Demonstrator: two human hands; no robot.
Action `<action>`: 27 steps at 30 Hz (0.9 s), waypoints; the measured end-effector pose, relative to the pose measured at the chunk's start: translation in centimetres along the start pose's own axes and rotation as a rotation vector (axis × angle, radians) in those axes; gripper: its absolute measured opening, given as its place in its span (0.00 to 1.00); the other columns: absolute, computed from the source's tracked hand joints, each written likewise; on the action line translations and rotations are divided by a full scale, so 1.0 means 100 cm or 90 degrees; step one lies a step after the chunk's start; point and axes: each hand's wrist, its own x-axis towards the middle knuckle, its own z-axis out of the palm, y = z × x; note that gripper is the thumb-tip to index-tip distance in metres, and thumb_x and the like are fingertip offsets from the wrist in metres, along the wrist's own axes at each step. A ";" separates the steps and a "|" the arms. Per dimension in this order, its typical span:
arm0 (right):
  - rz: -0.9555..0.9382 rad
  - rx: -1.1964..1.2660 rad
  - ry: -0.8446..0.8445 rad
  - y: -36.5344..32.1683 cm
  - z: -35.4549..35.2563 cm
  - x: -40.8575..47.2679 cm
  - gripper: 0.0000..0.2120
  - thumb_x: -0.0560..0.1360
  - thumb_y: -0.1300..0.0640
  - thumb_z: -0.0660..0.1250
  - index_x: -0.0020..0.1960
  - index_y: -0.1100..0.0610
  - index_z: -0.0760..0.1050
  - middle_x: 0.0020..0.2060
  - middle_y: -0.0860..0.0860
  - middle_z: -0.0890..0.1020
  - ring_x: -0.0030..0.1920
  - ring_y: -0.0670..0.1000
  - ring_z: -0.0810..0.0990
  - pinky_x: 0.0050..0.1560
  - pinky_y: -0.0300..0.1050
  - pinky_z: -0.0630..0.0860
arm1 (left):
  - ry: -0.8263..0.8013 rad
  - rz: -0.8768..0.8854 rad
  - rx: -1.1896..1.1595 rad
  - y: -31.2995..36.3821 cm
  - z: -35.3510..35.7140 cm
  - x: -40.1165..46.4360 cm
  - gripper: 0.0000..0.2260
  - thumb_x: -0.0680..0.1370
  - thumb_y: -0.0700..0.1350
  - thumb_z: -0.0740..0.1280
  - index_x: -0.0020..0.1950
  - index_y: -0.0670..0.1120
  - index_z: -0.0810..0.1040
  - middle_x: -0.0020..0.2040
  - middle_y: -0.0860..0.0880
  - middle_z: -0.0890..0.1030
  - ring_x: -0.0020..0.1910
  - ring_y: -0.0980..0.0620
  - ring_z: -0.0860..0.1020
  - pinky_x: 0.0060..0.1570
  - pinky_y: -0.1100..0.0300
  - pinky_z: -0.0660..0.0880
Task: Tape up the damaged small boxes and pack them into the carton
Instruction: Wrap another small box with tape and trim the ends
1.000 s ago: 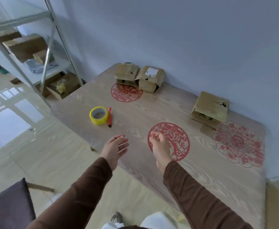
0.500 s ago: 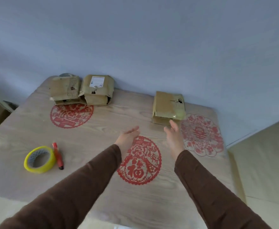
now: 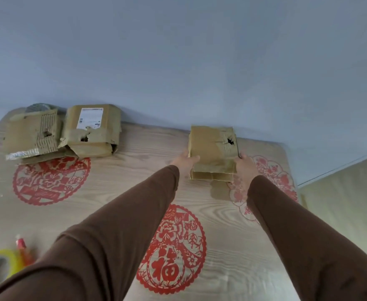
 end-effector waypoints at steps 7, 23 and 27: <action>-0.037 0.058 -0.068 0.012 0.054 -0.056 0.19 0.84 0.58 0.59 0.74 0.51 0.68 0.62 0.47 0.80 0.54 0.48 0.81 0.51 0.41 0.77 | 0.091 0.053 -0.044 -0.029 -0.045 -0.033 0.25 0.83 0.42 0.64 0.78 0.41 0.60 0.67 0.45 0.74 0.59 0.49 0.73 0.58 0.59 0.68; -0.133 -0.046 -0.147 0.085 0.196 -0.312 0.22 0.85 0.53 0.59 0.78 0.51 0.60 0.62 0.42 0.75 0.66 0.53 0.75 0.55 0.39 0.75 | 0.187 0.031 -0.081 -0.220 -0.208 -0.249 0.23 0.80 0.40 0.70 0.72 0.48 0.65 0.63 0.47 0.76 0.59 0.49 0.79 0.51 0.57 0.77; -0.159 -0.082 -0.141 0.088 0.199 -0.316 0.21 0.85 0.54 0.59 0.77 0.52 0.63 0.68 0.47 0.72 0.61 0.44 0.73 0.57 0.36 0.69 | 0.149 -0.006 -0.058 -0.244 -0.209 -0.266 0.34 0.78 0.41 0.72 0.78 0.54 0.58 0.64 0.44 0.76 0.59 0.45 0.79 0.51 0.54 0.78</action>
